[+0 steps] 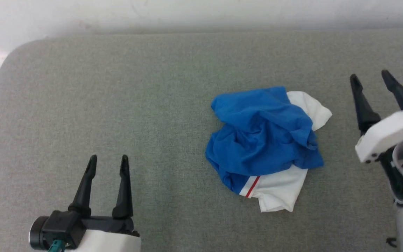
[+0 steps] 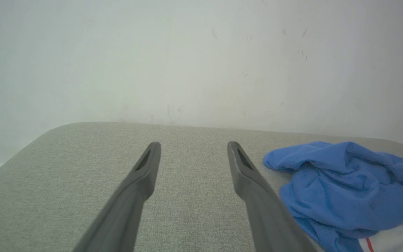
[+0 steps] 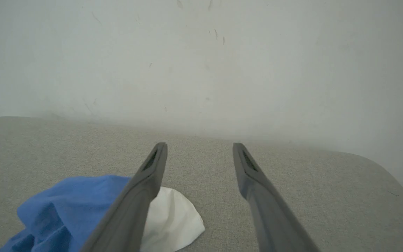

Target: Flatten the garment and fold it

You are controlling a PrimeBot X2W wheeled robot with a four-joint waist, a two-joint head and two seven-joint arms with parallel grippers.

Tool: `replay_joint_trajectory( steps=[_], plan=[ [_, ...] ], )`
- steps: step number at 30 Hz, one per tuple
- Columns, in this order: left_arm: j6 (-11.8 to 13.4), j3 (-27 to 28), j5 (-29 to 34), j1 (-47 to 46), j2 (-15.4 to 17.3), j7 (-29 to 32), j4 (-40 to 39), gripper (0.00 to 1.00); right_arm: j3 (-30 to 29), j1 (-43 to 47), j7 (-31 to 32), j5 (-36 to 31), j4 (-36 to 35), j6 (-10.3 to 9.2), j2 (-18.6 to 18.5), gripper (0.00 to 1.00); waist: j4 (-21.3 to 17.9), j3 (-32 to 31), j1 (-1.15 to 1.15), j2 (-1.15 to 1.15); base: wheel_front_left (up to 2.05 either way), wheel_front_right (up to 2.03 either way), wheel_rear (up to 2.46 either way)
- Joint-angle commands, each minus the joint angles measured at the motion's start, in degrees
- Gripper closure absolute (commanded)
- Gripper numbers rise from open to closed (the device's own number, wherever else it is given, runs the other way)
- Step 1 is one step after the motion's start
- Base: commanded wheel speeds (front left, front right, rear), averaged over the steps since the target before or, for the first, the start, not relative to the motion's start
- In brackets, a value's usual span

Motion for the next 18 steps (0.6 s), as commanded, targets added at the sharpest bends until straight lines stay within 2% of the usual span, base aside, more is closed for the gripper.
replay_joint_trajectory(
  steps=[1,6,10,18],
  plan=[
    [-0.99,0.18,0.68,-1.49,-0.72,-0.27,0.59,0.0,-0.06,-2.11,3.82,1.08,1.3,-0.05,-1.17,0.0,1.85,3.11,-0.01,0.01,0.0,0.0,0.0],
    [-3.52,0.39,1.67,-3.52,-2.39,-0.27,2.16,0.0,-0.2,-6.89,14.17,4.25,5.85,-0.05,-4.68,0.0,4.0,6.37,-0.01,0.01,0.0,0.0,0.0],
    [-5.25,0.67,2.22,-4.6,-3.25,-0.27,3.33,0.0,-0.96,-8.44,20.96,5.95,10.2,-0.05,-5.65,0.0,5.33,8.37,-0.01,0.01,0.0,0.0,0.0],
    [-7.92,1.22,2.93,-6.63,-4.35,-0.27,4.93,0.0,-0.96,-8.72,25.37,6.51,15.28,-0.05,-6.2,0.0,7.57,11.06,-0.01,0.01,0.0,0.0,0.0]
  ],
)
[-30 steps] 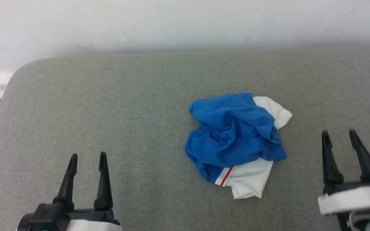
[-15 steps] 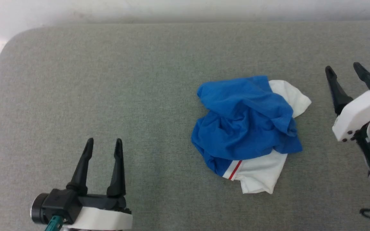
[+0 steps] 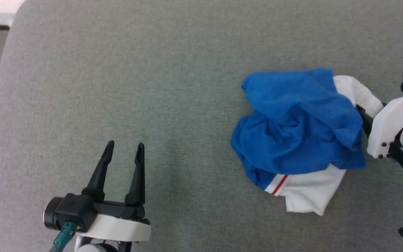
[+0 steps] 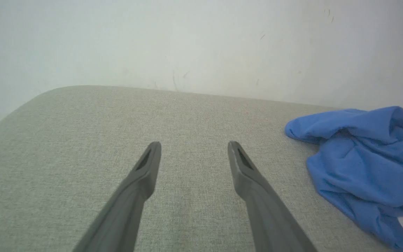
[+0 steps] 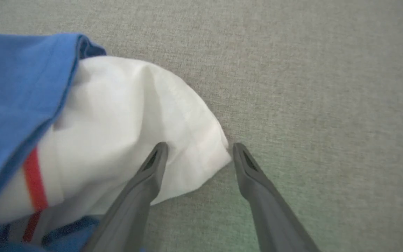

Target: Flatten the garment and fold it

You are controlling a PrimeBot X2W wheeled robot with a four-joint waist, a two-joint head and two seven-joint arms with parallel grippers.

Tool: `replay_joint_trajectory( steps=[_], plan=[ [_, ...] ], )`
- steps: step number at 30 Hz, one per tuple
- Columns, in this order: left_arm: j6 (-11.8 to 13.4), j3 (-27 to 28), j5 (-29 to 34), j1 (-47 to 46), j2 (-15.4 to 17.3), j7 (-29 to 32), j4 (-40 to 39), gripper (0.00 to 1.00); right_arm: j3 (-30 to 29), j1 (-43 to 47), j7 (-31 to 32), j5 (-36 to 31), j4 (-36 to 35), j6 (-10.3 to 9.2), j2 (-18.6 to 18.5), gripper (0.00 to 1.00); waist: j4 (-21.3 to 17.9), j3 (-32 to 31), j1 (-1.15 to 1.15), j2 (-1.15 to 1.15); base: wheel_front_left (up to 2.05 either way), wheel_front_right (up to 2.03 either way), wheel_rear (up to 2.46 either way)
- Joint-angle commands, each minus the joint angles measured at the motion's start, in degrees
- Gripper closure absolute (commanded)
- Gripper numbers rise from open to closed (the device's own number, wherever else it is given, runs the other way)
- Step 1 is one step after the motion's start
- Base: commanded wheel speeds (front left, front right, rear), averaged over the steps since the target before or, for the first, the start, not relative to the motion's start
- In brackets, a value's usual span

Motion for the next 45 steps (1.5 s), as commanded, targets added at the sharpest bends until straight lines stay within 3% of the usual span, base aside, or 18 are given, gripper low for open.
replay_joint_trajectory(
  steps=[1,5,6,7,12,22,27,32,36,40,45],
  plan=[
    [-0.64,0.34,0.31,-1.36,-0.48,-0.27,0.42,0.0,0.24,-0.58,0.06,-0.16,0.89,-0.04,-0.26,0.0,1.56,1.83,-0.01,0.01,0.0,0.0,0.0],
    [-1.48,0.47,0.32,-2.48,-0.82,-0.27,1.2,0.0,0.42,-0.91,0.31,-0.48,3.35,-0.04,-0.4,0.0,2.17,2.79,-0.01,0.01,0.0,0.0,0.0],
    [-1.61,0.6,0.25,-2.71,-0.9,-0.27,1.37,0.0,0.34,-1.02,0.53,-0.53,3.94,-0.04,-0.23,0.45,2.18,2.92,-0.01,0.01,0.0,0.0,0.0],
    [-1.72,0.76,0.2,-2.88,-0.96,-0.27,1.51,0.0,0.51,-1.17,0.81,-0.58,4.43,-0.04,-0.18,1.0,2.14,3.01,-0.01,0.01,0.0,0.0,0.0],
    [-2.21,1.49,0.1,-2.86,-1.23,-0.27,2.73,0.0,2.08,-2.28,0.97,-0.4,4.53,-0.04,-0.47,1.0,1.03,1.42,-0.01,0.01,0.0,0.0,0.0],
    [-2.44,2.59,0.34,0.05,-1.54,-0.27,4.09,0.0,5.31,-6.56,-2.46,0.95,0.93,-0.04,-1.51,1.0,-2.72,-8.08,-0.01,0.01,0.0,0.0,0.0],
    [-2.02,2.72,0.14,2.41,-1.66,-0.27,4.26,0.0,4.26,-10.64,-2.84,1.45,-0.74,-0.04,-3.83,1.0,-4.46,-12.83,-0.01,0.01,0.0,0.0,0.0],
    [-1.68,2.47,0.09,4.14,-1.72,-0.27,4.07,0.0,-1.2,-11.52,-3.48,1.18,-3.6,-0.04,-6.52,1.0,-5.19,-14.51,-0.01,0.01,0.0,0.0,0.0],
    [-1.62,2.64,0.21,5.19,-1.73,-0.27,3.83,0.0,-8.1,-5.46,-3.52,0.56,-6.38,-0.04,-8.23,1.0,-5.24,-14.73,-0.01,0.01,0.0,0.0,0.0],
    [-1.74,3.05,0.45,5.83,-1.73,-0.27,3.76,0.0,-16.11,5.42,-4.48,0.19,-8.58,-0.04,-6.8,1.0,-5.64,-13.87,-0.01,0.01,0.0,0.0,0.0],
    [-2.24,3.11,0.67,5.43,-1.54,-0.27,3.77,0.0,-22.02,18.12,-7.72,-0.83,-8.19,-0.04,-1.4,1.0,-6.53,-12.17,-0.01,0.01,0.0,0.0,0.0]
  ],
)
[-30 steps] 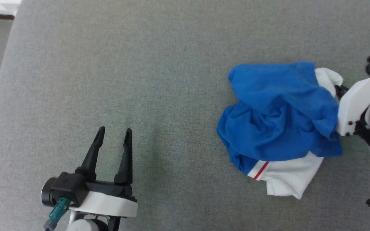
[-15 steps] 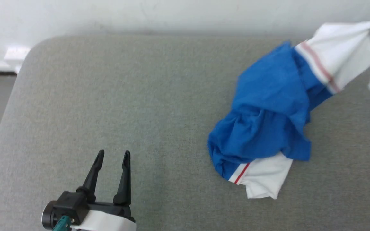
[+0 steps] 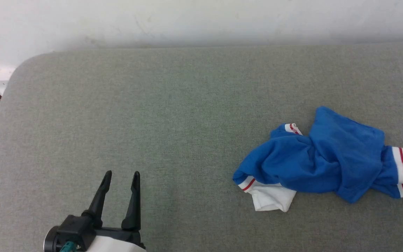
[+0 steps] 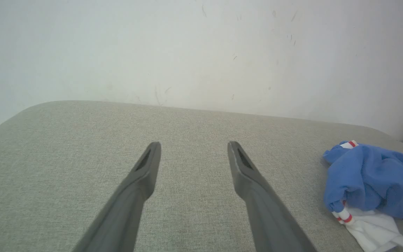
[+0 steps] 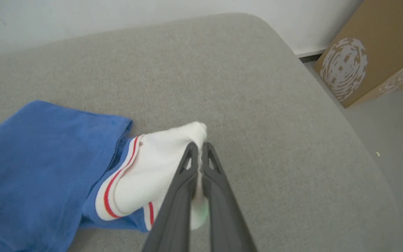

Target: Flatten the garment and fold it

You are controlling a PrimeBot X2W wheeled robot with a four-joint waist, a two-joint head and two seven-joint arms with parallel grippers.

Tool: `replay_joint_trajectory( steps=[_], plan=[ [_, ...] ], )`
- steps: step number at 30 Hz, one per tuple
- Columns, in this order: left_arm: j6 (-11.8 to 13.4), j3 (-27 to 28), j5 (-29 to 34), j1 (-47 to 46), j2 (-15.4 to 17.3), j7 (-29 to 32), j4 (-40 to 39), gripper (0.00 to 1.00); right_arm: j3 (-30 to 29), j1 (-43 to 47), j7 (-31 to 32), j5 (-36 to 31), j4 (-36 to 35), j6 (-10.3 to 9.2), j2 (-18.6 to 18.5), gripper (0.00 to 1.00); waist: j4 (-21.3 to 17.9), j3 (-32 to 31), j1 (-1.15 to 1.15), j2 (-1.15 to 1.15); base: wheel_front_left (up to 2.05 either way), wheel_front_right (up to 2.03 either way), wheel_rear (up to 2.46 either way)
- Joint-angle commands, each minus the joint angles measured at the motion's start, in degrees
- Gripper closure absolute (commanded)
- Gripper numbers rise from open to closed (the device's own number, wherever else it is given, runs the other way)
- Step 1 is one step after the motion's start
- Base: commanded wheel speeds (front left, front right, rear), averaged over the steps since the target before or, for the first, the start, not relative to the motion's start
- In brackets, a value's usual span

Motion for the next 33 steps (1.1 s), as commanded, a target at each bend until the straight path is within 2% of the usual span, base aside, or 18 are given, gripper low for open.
replay_joint_trajectory(
  steps=[1,4,5,6,7,11,15,20,23,28,33],
  plan=[
    [-0.37,0.05,0.48,-0.23,-0.07,-0.27,-0.02,0.0,-0.34,1.41,-1.03,-0.45,0.32,-0.04,1.58,1.0,-0.77,0.95,0.0,0.0,0.0,0.0,0.0],
    [-0.7,-0.28,0.58,-0.87,0.19,-0.27,0.21,0.0,-0.62,3.98,-4.5,-0.93,2.54,-0.04,4.19,1.0,-1.48,1.75,0.0,0.0,0.0,0.0,0.0],
    [-0.8,-0.4,0.59,-1.09,0.29,-0.27,0.32,0.0,-0.33,4.23,-5.88,-1.24,3.41,-0.04,4.47,0.91,-1.67,1.94,0.0,0.0,0.0,0.0,0.0],
    [-0.88,-0.46,0.61,-1.31,0.4,-0.27,0.43,0.0,0.23,4.38,-7.17,-1.73,4.24,-0.04,4.47,0.32,-1.81,2.07,0.0,0.0,0.0,0.0,0.0],
    [-0.94,-0.47,0.62,-1.52,0.46,-0.27,0.53,0.0,0.64,4.3,-8.24,-2.04,5.05,-0.04,4.41,0.0,-1.92,2.14,0.0,0.0,0.0,0.0,0.0],
    [-1.07,-0.48,0.66,-1.85,0.49,-0.27,0.94,0.0,2.65,2.69,-11.36,-2.39,5.46,-0.04,3.34,0.0,-2.31,1.83,0.0,0.0,0.0,0.0,0.0],
    [-1.14,-0.61,0.61,-1.57,0.43,-0.27,1.09,0.0,4.95,1.32,-11.92,-0.64,-0.49,-0.04,1.91,0.0,-2.2,1.49,0.0,0.0,0.0,0.0,0.0],
    [-1.02,-0.9,0.18,-1.38,0.22,-0.27,0.85,0.0,9.3,3.19,-5.43,3.4,-11.04,-0.04,2.52,0.0,-1.58,1.75,0.0,0.0,0.0,0.0,0.0],
    [-1.04,-1.25,-0.03,-1.4,0.1,-0.27,0.94,0.0,12.98,6.29,-1.9,3.96,-14.77,-0.04,2.22,0.0,-1.08,1.89,0.0,0.0,0.0,0.0,0.0],
    [-1.12,-1.65,-0.25,-1.7,-0.03,-0.27,1.39,0.0,18.28,11.13,1.46,2.92,-14.84,-0.04,4.85,0.0,-0.06,1.9,0.0,0.0,0.0,0.0,0.0],
    [-1.22,-1.61,-0.28,-1.6,-0.08,-0.27,1.6,0.0,22.22,13.59,1.04,0.04,-11.19,-0.04,4.98,0.0,0.62,1.92,0.0,0.0,0.0,0.0,0.0]
  ],
)
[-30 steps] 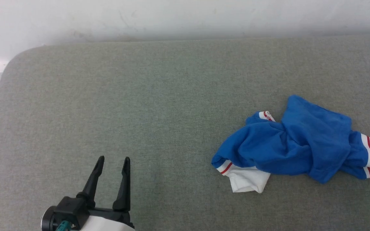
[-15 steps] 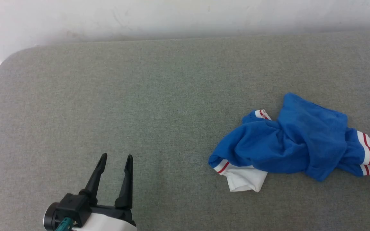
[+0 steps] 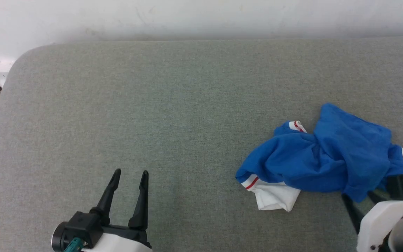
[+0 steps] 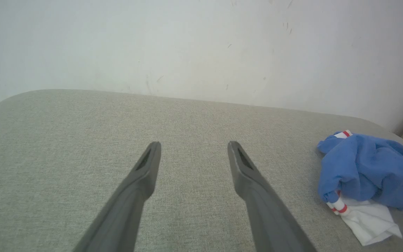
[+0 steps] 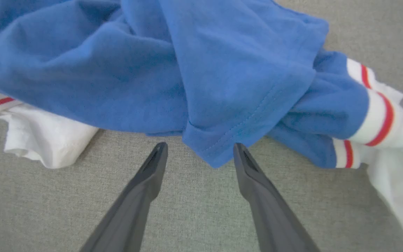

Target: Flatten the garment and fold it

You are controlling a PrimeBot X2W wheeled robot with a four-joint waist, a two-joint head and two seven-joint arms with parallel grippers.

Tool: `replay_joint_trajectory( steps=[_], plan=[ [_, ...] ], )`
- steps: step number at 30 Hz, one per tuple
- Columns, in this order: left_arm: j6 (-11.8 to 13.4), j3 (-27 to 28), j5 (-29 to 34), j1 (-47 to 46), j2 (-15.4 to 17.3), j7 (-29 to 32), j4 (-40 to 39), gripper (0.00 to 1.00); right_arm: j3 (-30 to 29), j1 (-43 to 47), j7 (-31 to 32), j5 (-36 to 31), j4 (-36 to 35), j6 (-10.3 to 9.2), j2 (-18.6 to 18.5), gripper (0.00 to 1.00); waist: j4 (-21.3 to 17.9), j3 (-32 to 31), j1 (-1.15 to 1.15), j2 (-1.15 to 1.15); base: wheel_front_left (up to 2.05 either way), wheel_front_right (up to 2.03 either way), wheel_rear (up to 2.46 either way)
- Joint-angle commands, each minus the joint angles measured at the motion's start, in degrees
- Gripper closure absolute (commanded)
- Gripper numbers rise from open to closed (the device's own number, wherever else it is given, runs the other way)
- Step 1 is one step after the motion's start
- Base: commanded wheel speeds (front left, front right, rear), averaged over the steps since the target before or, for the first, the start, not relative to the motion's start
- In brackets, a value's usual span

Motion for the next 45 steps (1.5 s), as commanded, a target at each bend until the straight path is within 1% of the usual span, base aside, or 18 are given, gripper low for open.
replay_joint_trajectory(
  steps=[1,13,14,15,16,21,25,29,34,37,38,40,42,44,45],
  plan=[
    [-0.27,0.02,-0.08,-0.38,-0.13,-0.27,0.15,0.0,0.73,0.33,-0.77,-0.44,1.23,-0.04,0.25,0.0,0.27,0.04,0.0,0.0,0.0,0.0,0.0],
    [-0.67,0.02,0.31,-0.66,0.11,-0.27,0.26,0.0,5.31,-4.39,-6.54,-4.7,12.26,-0.04,-0.47,0.0,1.19,0.96,0.0,0.0,0.0,0.0,0.0],
    [-0.69,-0.04,0.29,-0.78,0.11,-0.27,0.3,0.0,5.63,-4.92,-6.91,-4.99,13.14,-0.04,-0.52,0.05,1.26,1.18,0.0,0.0,0.0,0.0,0.0],
    [-0.72,-0.12,0.25,-0.89,0.1,-0.27,0.37,0.0,5.77,-5.47,-7.37,-5.18,14.04,-0.04,-0.46,0.58,1.31,1.39,0.0,0.0,0.0,0.0,0.0],
    [-0.75,-0.24,0.19,-1.0,0.09,-0.27,0.48,0.0,5.94,-6.01,-7.92,-5.65,14.87,-0.04,-0.55,0.99,1.38,1.55,0.0,0.0,0.0,0.0,0.0],
    [-0.85,-0.56,-0.06,-1.33,0.04,-0.27,0.96,0.0,6.77,-7.3,-9.08,-6.11,17.03,-0.04,-0.32,1.0,1.67,1.77,0.0,0.0,0.0,0.0,0.0],
    [-0.8,-0.35,-0.27,-1.13,-0.03,-0.27,1.11,0.0,7.37,-7.63,-8.65,-5.27,14.7,-0.04,-0.86,1.0,1.63,1.31,0.0,0.0,0.0,0.0,0.0],
    [-0.53,-0.14,-0.55,-0.62,-0.11,-0.27,1.19,0.0,7.42,-6.85,-4.86,-2.27,7.7,-0.04,-1.52,1.0,1.32,0.36,0.0,0.0,0.0,0.0,0.0],
    [-0.09,-0.28,-1.05,0.0,-0.22,-0.27,1.14,0.0,7.55,-7.9,3.0,1.82,-4.75,-0.04,-3.84,1.0,0.57,-0.61,0.0,0.0,0.0,0.0,0.0],
    [0.07,-0.39,-1.2,0.02,-0.26,-0.27,1.01,0.0,7.64,-11.44,8.05,3.63,-10.61,-0.04,-5.59,1.0,0.24,-0.48,0.0,0.0,0.0,0.0,0.0],
    [0.09,-0.39,-1.23,-0.09,-0.27,-0.27,0.92,0.0,7.44,-13.18,9.6,4.3,-11.92,-0.04,-5.7,1.0,0.17,-0.24,0.0,0.0,0.0,0.0,0.0],
    [0.06,-0.46,-1.3,-0.48,-0.29,-0.27,0.66,0.0,8.14,-17.33,12.06,4.27,-13.62,-0.04,-7.16,1.0,0.18,0.6,0.0,0.0,0.0,0.0,0.0],
    [-0.05,-0.68,-1.41,-1.0,-0.3,-0.27,0.56,0.0,8.23,-22.24,13.37,4.5,-13.35,-0.04,-7.02,1.0,0.34,1.73,0.0,0.0,0.0,0.0,0.0],
    [-0.18,-1.04,-1.57,-1.69,-0.31,-0.27,0.66,0.0,9.58,-27.83,13.52,3.05,-12.05,-0.04,-8.76,1.0,0.84,3.1,0.0,0.0,0.0,0.0,0.0],
    [-0.24,-1.19,-1.66,-2.07,-0.32,-0.27,0.75,0.0,9.77,-30.67,13.25,2.8,-10.67,-0.04,-8.72,1.0,1.11,3.75,0.0,0.0,0.0,0.0,0.0]
  ],
)
